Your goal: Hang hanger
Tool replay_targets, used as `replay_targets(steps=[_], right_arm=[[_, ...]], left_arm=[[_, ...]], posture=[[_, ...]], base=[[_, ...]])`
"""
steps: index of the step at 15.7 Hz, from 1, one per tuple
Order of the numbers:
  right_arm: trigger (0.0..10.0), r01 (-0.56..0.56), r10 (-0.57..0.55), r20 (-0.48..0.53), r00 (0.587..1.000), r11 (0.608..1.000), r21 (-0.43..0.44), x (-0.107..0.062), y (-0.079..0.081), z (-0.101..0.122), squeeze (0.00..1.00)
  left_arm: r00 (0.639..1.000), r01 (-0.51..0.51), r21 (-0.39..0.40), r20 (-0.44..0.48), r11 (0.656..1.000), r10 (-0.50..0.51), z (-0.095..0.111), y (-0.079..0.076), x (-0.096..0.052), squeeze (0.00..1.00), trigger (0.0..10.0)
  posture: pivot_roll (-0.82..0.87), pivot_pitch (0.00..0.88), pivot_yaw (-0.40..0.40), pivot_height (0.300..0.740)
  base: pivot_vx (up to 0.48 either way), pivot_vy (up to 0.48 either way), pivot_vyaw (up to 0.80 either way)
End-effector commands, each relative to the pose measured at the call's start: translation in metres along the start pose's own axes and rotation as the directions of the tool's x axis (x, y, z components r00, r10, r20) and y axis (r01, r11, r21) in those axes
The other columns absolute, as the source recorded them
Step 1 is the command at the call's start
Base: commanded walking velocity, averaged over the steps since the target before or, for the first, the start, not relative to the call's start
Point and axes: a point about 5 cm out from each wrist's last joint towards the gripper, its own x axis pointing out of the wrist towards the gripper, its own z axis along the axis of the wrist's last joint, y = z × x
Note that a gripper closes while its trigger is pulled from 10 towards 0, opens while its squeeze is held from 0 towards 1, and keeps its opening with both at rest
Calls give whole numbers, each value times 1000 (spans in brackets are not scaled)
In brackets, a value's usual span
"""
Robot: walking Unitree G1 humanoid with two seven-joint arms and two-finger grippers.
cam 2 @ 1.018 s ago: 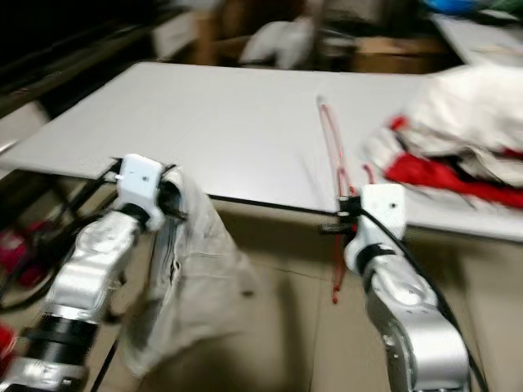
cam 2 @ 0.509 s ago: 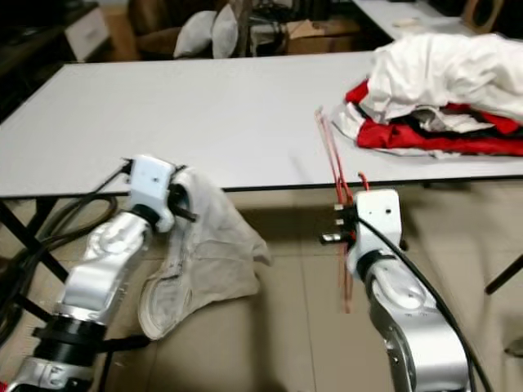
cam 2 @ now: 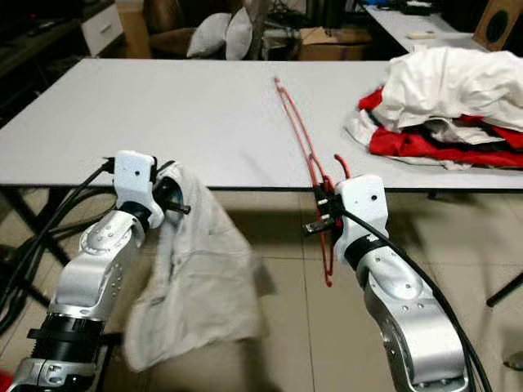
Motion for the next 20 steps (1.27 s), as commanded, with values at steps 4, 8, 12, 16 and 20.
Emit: replay_targets(steps=[4,8,12,16,20], right_arm=[[10000,-83,87,37,996,992,-92,-6,-9,12,0],[10000,-330,329,-54,943,894,-303,-33,-34,37,0],[10000,-587,530,-253,809,736,-337,-61,-48,57,0],[10000,-763,714,-271,646,585,-276,-56,-19,59,0],[10000,-699,557,-431,710,634,-331,-7,-14,24,0]], left_arm=[[992,24,-28,124,999,-21,39,-4,18,0,10000],[976,52,45,208,998,-60,82,5,49,0,10000],[941,65,22,331,998,-68,160,20,77,0,10000],[904,140,-4,409,990,-126,200,7,85,0,10000],[793,272,-22,572,962,-211,260,-13,72,0,10000]], posture=[[-97,0,44,740],[-100,0,39,740],[-101,0,49,740],[-99,0,51,740],[-87,0,43,740]], base=[[353,0,0],[332,0,0],[300,0,0],[289,0,0],[201,0,0]])
